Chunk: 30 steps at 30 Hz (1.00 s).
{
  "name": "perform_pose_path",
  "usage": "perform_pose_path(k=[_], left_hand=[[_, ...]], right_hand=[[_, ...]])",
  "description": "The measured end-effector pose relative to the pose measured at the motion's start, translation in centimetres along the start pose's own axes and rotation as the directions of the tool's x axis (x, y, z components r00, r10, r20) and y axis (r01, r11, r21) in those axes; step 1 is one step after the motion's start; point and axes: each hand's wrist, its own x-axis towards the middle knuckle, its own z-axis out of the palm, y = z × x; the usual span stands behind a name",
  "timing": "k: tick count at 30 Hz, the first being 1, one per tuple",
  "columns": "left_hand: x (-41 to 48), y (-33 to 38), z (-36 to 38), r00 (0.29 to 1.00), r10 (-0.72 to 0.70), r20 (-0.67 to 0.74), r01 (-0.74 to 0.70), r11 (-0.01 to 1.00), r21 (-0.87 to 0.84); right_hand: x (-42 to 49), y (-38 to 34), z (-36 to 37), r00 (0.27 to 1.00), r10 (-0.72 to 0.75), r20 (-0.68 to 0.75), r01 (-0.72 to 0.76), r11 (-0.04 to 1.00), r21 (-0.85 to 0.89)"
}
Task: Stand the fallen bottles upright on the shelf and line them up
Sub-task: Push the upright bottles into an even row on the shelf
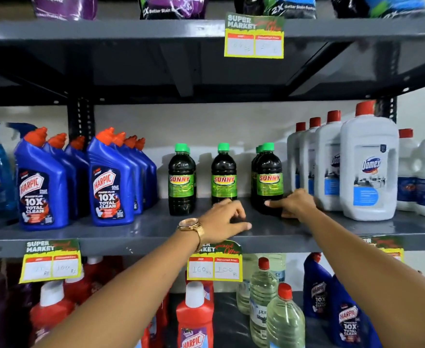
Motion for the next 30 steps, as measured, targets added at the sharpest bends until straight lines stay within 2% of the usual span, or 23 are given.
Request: perform_pose_path(k=[3,6,9,16,27,30], left_hand=[[1.0,0.1,0.7,0.993,-0.049,0.105,0.047,0.999,0.017],[1.1,-0.2,0.9,0.986,-0.074,0.152,0.071,0.997,0.023],[1.2,-0.2,0.8,0.975,-0.105,0.194,0.101,0.994,0.027],[0.9,0.6,0.4,0.961,-0.138,0.240,0.128,0.990,0.058],[1.2,0.0,0.6,0.961,-0.159,0.227,0.161,0.987,0.010],[0.7,0.5,0.2,0.960,-0.164,0.228,0.167,0.986,0.003]], right_hand=[[0.7,0.6,0.6,0.997,-0.073,0.021,0.074,0.997,-0.035],[1.2,0.9,0.9,0.984,-0.171,0.053,0.177,0.974,-0.138],[1.7,0.7,1.1,0.978,-0.205,0.043,0.209,0.957,-0.203],[1.9,0.9,1.3,0.978,-0.209,-0.004,0.200,0.943,-0.265],[2.4,1.5,1.3,0.978,-0.206,0.033,0.207,0.942,-0.265],[2.1,1.6,1.2,0.985,-0.166,0.044,0.172,0.951,-0.256]])
